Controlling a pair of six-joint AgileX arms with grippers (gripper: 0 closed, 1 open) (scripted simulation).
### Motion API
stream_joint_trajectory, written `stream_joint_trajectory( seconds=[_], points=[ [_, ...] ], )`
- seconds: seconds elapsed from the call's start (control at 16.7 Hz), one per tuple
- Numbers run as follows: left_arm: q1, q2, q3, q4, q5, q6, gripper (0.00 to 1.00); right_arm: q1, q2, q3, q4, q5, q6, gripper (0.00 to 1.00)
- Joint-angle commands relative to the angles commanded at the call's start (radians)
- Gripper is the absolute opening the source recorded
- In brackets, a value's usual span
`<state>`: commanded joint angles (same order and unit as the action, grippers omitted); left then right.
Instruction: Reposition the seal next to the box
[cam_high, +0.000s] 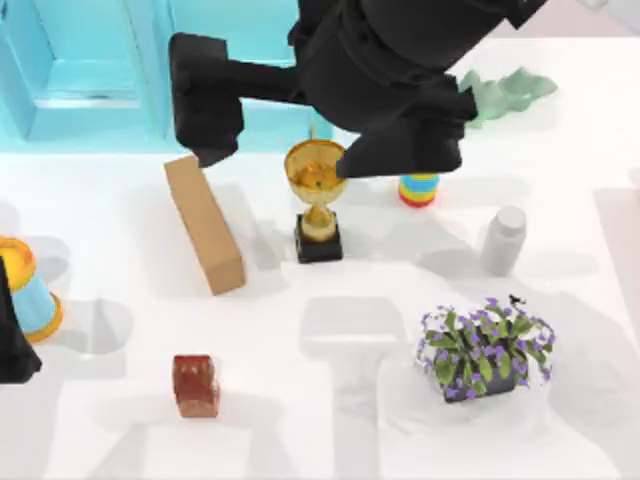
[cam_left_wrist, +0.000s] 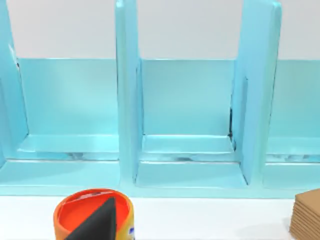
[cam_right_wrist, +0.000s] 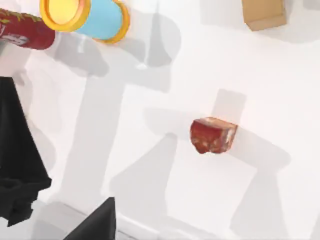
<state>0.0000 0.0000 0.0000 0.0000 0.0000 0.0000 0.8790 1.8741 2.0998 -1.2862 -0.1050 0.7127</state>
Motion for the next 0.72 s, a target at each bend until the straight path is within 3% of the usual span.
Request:
stream_joint_trajectory(
  seconds=[0.36,0.72],
  points=[
    [0.000,0.000,0.000,0.000,0.000,0.000,1.00,0.147,0.493,0.472,-0.309,0.060,0.209,1.00],
    [0.000,0.000,0.000,0.000,0.000,0.000,1.00,0.206,0.801,0.825,-0.468,0.156,0.354,1.00]
  ],
)
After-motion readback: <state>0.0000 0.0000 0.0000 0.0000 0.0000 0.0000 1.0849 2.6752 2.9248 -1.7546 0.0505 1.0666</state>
